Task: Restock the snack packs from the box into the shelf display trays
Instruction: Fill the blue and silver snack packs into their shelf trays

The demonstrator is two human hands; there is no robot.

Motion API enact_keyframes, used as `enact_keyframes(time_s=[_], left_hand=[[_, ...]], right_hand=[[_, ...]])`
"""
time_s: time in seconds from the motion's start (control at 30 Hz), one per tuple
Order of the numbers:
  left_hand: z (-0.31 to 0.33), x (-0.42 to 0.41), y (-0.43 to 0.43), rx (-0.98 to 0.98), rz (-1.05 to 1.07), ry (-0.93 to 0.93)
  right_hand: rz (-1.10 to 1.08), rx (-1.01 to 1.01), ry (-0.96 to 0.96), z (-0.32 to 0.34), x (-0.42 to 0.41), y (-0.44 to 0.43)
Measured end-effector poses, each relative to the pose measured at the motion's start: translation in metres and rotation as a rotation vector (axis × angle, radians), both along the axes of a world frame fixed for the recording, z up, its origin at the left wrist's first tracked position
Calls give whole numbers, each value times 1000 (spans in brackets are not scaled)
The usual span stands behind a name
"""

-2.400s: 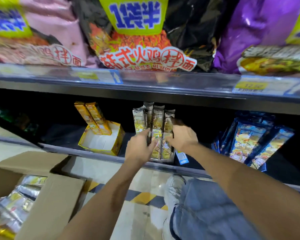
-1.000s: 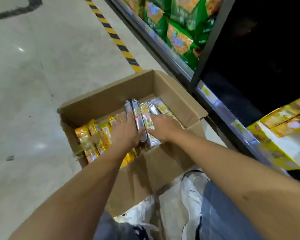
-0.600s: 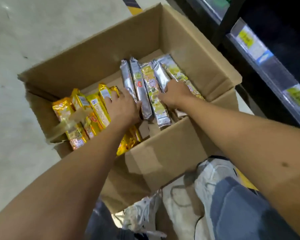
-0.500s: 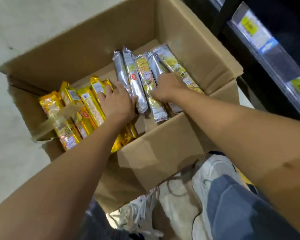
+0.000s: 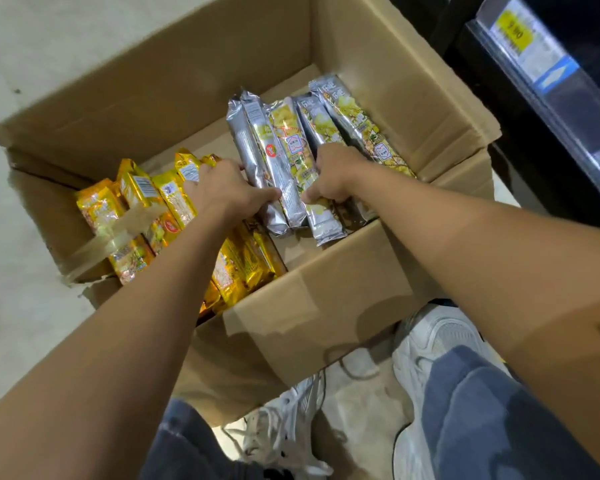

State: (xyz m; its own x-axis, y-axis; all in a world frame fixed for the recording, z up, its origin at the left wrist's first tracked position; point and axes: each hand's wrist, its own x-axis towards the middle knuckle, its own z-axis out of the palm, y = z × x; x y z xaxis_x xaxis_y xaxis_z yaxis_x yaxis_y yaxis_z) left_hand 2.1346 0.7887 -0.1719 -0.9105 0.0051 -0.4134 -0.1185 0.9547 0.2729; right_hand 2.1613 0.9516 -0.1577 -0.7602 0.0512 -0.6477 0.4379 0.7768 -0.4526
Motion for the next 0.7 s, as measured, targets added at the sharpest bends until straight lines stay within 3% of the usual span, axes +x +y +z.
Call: enact_keyframes(time_s=[0.17, 0.33, 0.5, 0.7], left_hand=[[25, -10, -4, 258, 116, -206], [58, -21, -13, 403, 222, -266], [99, 1, -20, 699, 268, -429], [198, 25, -14, 811, 96, -396]], right_hand=[[-290, -220, -52, -4, -4, 7], [-489, -385, 26, 3, -4, 6], [-465, -447, 184, 42, 6, 8], [-462, -475, 344, 150, 39, 26]])
